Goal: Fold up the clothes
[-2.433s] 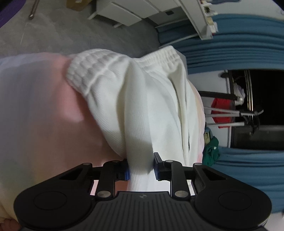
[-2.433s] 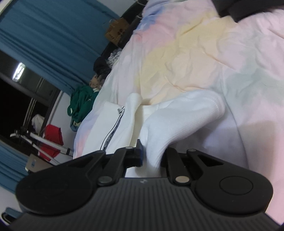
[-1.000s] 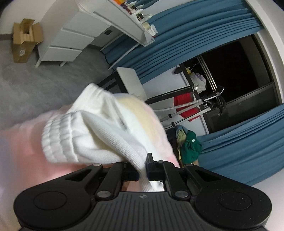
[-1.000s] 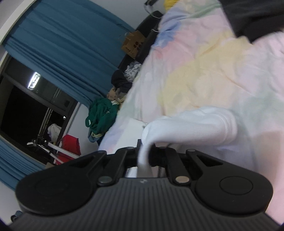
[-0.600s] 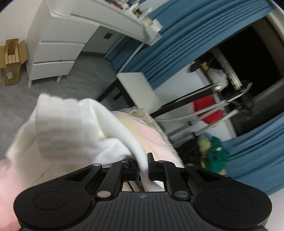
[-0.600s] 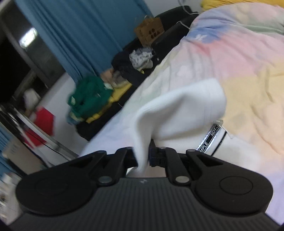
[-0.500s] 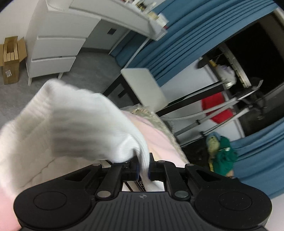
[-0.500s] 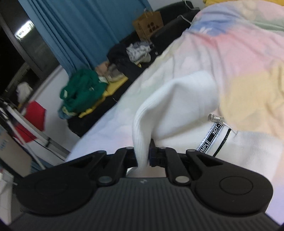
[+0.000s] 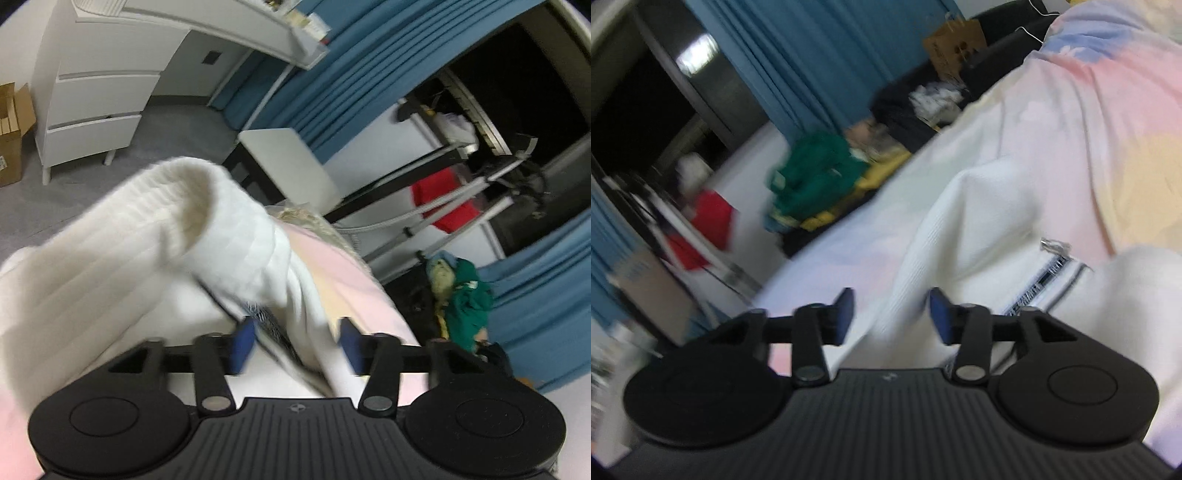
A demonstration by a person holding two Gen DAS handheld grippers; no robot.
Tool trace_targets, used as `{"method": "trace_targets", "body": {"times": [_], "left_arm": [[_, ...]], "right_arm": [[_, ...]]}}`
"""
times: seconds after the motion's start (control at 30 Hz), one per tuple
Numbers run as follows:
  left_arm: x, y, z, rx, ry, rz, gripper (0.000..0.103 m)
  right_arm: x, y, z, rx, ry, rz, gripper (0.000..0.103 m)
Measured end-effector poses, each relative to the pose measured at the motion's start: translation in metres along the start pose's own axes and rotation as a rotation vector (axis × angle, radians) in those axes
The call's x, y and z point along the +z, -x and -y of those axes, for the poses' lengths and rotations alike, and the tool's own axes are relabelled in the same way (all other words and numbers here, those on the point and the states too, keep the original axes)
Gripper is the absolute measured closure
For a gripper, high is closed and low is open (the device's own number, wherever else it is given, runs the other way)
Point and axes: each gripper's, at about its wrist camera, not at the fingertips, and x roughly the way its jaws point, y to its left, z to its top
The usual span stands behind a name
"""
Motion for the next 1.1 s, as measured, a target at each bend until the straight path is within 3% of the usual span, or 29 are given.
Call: {"method": "trace_targets", "body": {"times": [0.07,0.13,0.2,0.37,0.53,0.67,0.8,0.9,1.0,1.1], "left_arm": [[-0.015,0.031,-0.013,-0.076,0.022,-0.002,0.016],[-0.034,0.059,-0.029,-0.11,0.053,0.0,0.016],[-0.053,0.077,-0.045,-0.11,0.103,0.0,0.015],[-0.092,0.099,-0.082,-0.122,0.252,-0.036,0.015],[-0.096,0.093,-0.076,-0.134,0.198,-0.043,0.013],[-0.1,0.066,-0.085,-0.141,0.275,-0.049,0.013],[-0.095,0.036,-0.096,-0.101,0.346,0.003,0.015],[-0.088,0.032,-0.101,-0.074,0.372,0.114,0.02],[-0.079,0.024,-0.114,-0.099,0.471,0.179,0.022],[-0.068,0.011,-0.111,-0.064,0.414,0.181,0.037]], "right_arm": [[-0.009,0.033,0.021,0.093,-0.114,0.036,0.037],[-0.014,0.055,0.043,0.125,-0.212,0.031,0.037],[-0.017,0.067,0.059,0.092,-0.289,-0.008,0.037],[-0.039,0.079,0.077,0.011,-0.371,-0.239,0.037],[-0.063,0.078,0.084,0.051,-0.4,-0.405,0.037],[-0.066,0.058,0.081,0.111,-0.391,-0.381,0.037],[-0.07,0.033,0.088,0.111,-0.456,-0.357,0.039],[-0.068,0.023,0.087,0.113,-0.482,-0.265,0.038],[-0.069,0.01,0.079,0.095,-0.443,-0.18,0.037],[-0.059,-0.002,0.07,0.087,-0.338,-0.1,0.039]]}}
